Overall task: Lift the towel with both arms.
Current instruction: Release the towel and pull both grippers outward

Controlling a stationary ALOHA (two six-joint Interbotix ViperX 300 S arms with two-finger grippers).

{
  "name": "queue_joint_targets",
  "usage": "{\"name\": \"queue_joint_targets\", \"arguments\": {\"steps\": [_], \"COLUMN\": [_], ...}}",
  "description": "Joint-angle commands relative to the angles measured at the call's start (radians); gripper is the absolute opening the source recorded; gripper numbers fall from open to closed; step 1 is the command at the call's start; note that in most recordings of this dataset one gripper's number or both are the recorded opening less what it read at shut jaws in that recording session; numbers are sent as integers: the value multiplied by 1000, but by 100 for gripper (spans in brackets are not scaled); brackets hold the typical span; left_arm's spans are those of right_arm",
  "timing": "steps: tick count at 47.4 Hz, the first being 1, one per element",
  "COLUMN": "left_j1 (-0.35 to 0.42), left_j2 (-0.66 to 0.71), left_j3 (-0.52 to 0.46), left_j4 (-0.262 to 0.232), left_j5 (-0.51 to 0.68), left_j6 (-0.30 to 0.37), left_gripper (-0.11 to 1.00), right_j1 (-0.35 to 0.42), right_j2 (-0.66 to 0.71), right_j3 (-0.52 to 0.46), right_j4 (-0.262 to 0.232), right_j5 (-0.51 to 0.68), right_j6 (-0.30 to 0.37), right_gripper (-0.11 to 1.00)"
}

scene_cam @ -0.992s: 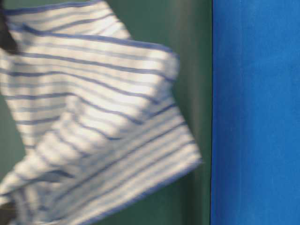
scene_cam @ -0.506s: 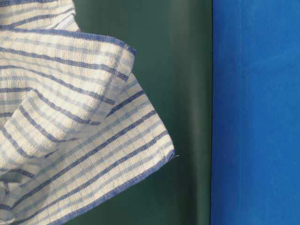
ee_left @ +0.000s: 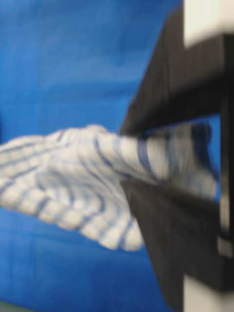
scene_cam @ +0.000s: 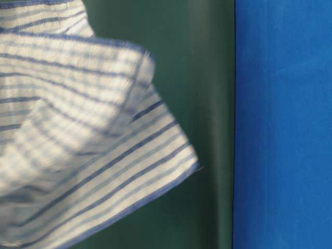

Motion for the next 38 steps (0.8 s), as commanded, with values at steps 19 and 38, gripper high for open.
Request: {"name": "queue_joint_targets", "arguments": {"steps": [19, 38], "left_j1": [-6, -58], "left_j2": [-31, 44], "left_j3": [37, 190], "left_j4": [-5, -5], "left_j5": [-25, -126], "left_j6": [-3, -5], "left_gripper": [94, 94], "right_j1": [-2, 25], "right_j2": [9, 83], "right_j3": [-15, 98], "right_j4": [-37, -11], "right_j5": [-3, -48], "right_j6": [14, 67], "right_gripper": [67, 67]}}
